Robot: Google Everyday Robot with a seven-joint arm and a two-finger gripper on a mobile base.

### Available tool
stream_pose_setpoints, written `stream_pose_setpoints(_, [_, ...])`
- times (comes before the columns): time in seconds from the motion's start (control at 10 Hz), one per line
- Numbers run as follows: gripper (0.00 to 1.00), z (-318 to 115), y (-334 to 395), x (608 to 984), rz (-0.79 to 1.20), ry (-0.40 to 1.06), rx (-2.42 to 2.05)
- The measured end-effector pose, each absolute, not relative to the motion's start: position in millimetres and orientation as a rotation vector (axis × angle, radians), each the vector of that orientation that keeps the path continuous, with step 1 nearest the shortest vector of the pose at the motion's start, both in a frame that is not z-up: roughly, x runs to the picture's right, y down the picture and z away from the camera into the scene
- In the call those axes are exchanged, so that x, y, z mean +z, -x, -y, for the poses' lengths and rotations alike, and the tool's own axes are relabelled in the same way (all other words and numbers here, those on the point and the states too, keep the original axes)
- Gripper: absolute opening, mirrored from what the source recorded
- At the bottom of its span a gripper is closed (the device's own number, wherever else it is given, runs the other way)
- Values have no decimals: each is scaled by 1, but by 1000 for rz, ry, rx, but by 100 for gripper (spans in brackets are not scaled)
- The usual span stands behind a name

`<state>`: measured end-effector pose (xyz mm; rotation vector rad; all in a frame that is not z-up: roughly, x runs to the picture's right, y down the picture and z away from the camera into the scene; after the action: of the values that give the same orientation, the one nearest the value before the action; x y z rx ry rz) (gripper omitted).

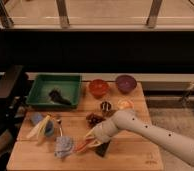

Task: Place pepper in red bowl

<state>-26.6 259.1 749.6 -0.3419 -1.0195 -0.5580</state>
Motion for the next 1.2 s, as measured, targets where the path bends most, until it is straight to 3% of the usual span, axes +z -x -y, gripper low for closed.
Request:
stream_pose_setpoints(0.5, [0, -141, 31, 692, 1099, 101, -484])
stream_pose_setpoints(0.9, [0, -61, 37, 722, 1109, 31, -493])
stream_pose_setpoints(1.2, [0, -52, 36, 727, 1109, 26, -490])
